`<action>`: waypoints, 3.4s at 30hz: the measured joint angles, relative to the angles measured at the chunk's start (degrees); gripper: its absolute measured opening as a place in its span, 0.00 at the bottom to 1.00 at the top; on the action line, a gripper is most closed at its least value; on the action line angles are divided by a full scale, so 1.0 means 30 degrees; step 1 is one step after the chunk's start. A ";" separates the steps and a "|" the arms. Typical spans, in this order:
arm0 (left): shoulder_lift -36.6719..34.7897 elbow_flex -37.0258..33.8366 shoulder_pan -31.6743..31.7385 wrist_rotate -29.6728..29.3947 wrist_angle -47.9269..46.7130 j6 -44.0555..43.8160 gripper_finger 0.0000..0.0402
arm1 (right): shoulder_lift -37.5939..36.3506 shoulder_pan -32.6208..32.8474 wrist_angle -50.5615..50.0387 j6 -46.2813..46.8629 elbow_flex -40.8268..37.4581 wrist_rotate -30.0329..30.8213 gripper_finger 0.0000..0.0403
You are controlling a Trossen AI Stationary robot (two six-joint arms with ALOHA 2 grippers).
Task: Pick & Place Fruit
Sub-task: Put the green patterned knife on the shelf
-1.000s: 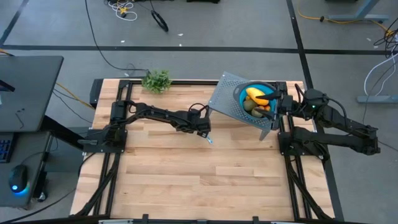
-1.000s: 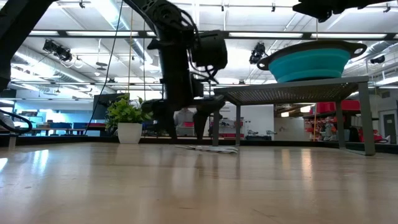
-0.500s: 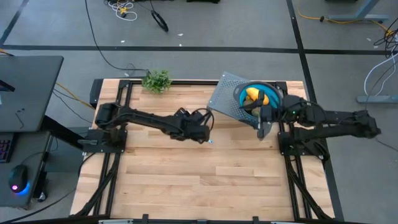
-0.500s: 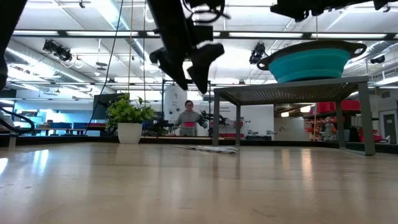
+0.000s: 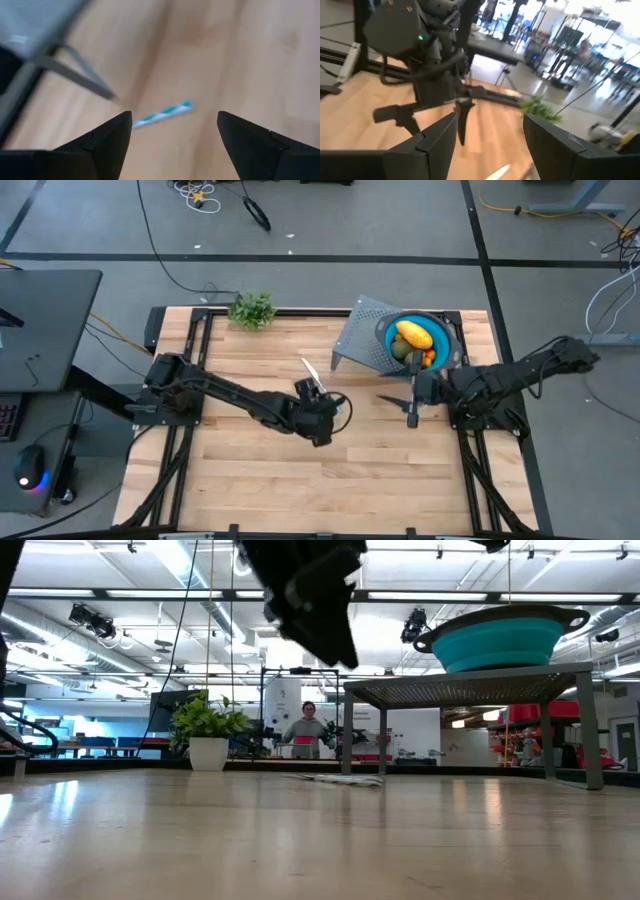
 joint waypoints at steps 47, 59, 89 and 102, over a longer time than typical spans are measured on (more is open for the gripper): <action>-1.4355 -1.8258 0.1774 0.6837 3.1224 0.9748 0.62 | 1.9522 0.0988 0.1964 1.5859 0.5576 0.7990 0.58; -1.9453 -1.8282 0.1687 0.8068 2.2987 0.8517 0.62 | 2.1354 -0.0923 0.3324 1.4959 0.5603 0.6319 0.58; -2.1019 -1.8292 0.1687 0.8870 1.8010 0.9836 0.62 | 2.3356 -0.2150 0.3562 1.4801 0.5595 0.5229 0.46; -2.1019 -1.8292 0.1687 0.8797 1.7677 0.9581 0.62 | 2.3319 -0.2187 0.2974 1.4740 0.5597 0.5309 0.30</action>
